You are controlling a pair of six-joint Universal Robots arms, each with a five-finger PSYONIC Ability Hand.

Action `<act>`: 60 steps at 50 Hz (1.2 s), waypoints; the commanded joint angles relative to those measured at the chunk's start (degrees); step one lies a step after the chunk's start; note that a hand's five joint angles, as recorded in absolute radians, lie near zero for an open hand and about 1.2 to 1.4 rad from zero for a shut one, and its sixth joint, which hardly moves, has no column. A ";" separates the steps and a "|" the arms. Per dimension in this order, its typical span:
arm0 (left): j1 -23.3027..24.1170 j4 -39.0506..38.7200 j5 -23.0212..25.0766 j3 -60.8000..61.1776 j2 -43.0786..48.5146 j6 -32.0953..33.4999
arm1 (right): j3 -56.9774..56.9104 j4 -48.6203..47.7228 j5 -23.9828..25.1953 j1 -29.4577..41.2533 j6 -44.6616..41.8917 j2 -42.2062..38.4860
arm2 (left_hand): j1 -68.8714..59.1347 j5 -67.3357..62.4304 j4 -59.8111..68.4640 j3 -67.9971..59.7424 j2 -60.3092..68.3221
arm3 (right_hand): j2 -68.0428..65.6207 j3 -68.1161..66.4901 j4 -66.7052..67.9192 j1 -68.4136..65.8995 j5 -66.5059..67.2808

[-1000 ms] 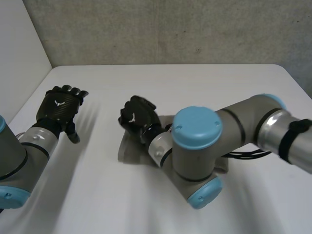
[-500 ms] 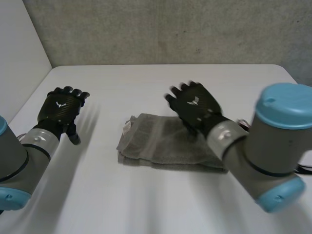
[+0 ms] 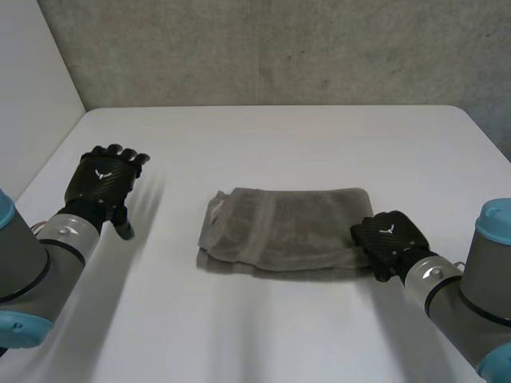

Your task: Fold the towel.

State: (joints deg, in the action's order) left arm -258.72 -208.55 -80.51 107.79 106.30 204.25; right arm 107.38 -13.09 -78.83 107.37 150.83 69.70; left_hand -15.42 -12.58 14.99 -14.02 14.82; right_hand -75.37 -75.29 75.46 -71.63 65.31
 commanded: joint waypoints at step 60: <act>20.71 5.43 -11.16 -19.64 7.43 -13.70 | -17.47 8.08 -4.40 13.74 5.27 3.42 | 4.03 11.19 -3.60 2.63 -3.43 | 65.37 65.29 -65.46 61.63 -65.31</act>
State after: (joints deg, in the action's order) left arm -241.26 -207.27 -91.04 91.81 109.06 194.06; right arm 88.96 -5.19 -83.49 123.35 155.83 73.67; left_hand -15.21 -12.59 15.00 -13.78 14.75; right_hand -13.97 -13.91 14.51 -13.07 3.37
